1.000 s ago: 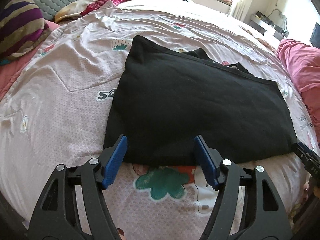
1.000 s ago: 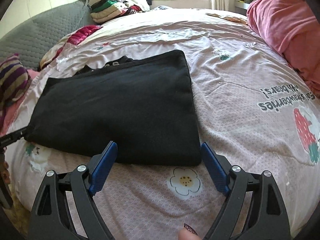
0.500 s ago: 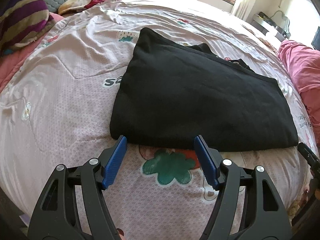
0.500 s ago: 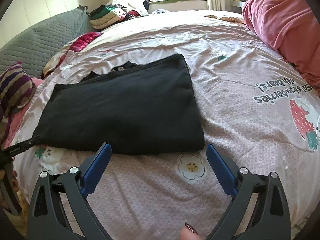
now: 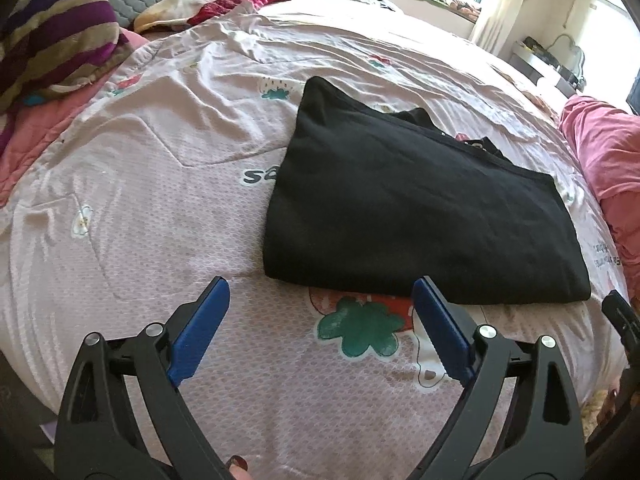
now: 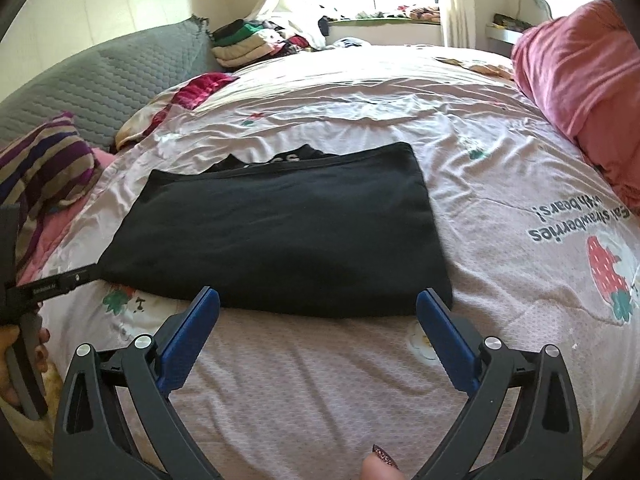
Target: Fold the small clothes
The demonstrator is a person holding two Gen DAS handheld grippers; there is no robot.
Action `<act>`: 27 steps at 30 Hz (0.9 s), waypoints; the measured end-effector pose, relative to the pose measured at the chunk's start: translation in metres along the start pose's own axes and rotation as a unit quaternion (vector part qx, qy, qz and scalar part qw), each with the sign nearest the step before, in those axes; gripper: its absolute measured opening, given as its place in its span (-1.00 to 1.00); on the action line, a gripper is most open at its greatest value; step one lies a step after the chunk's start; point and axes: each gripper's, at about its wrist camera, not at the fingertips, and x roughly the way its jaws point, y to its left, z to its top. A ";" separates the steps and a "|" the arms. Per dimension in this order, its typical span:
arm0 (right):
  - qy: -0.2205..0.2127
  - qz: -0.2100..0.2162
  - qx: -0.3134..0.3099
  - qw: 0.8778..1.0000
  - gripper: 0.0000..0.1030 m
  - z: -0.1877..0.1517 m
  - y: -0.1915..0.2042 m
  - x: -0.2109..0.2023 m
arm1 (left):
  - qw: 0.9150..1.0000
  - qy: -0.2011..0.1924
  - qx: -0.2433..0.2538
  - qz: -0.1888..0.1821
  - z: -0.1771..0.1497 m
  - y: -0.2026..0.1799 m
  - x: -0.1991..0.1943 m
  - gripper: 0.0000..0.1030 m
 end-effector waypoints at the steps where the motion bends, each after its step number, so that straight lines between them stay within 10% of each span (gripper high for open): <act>1: -0.001 0.002 -0.004 1.000 0.91 0.000 0.003 0.000 | 1.000 0.000 -0.001 0.000 0.000 0.001 -0.001 0.68; 27: 0.004 0.052 -0.116 0.992 0.91 0.010 0.100 0.024 | 0.998 -0.023 -0.047 0.025 0.022 0.047 -0.019 0.81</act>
